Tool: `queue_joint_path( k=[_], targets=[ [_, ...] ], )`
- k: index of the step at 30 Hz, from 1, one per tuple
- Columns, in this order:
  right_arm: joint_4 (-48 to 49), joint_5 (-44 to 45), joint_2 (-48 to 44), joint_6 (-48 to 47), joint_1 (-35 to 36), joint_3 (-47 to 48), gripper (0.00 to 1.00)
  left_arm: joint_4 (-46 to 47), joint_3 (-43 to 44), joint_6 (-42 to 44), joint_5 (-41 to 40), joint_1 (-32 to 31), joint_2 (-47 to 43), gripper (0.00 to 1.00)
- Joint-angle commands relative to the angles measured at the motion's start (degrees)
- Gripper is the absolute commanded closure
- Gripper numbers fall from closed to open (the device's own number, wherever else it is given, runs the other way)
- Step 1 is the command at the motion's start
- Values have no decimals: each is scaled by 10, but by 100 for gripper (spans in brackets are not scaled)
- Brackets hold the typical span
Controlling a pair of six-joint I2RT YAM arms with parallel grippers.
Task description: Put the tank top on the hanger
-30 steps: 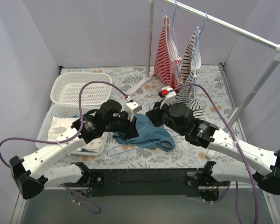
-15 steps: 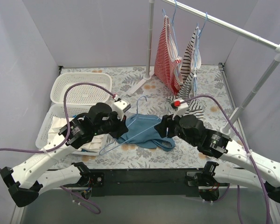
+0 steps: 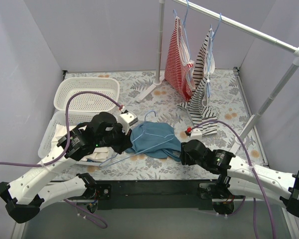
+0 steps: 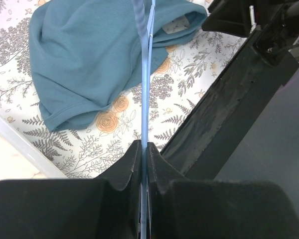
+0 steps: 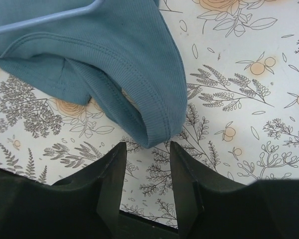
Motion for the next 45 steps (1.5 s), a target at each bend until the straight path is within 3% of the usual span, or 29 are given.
queue_joint_path(
  k=[1, 11, 36, 40, 45],
  targets=[
    [21, 34, 37, 15, -2, 11, 52, -16, 32, 21, 37, 1, -4, 100],
    [36, 69, 57, 5, -13, 25, 53, -29, 33, 25, 67, 1, -2, 100],
    [69, 55, 60, -5, -20, 20, 52, -27, 28, 25, 95, -3, 18, 100],
    [69, 57, 70, -4, -22, 13, 62, -26, 28, 25, 96, -4, 23, 100],
    [59, 75, 71, -9, -28, 19, 82, -26, 28, 25, 101, -9, 31, 100]
  ],
)
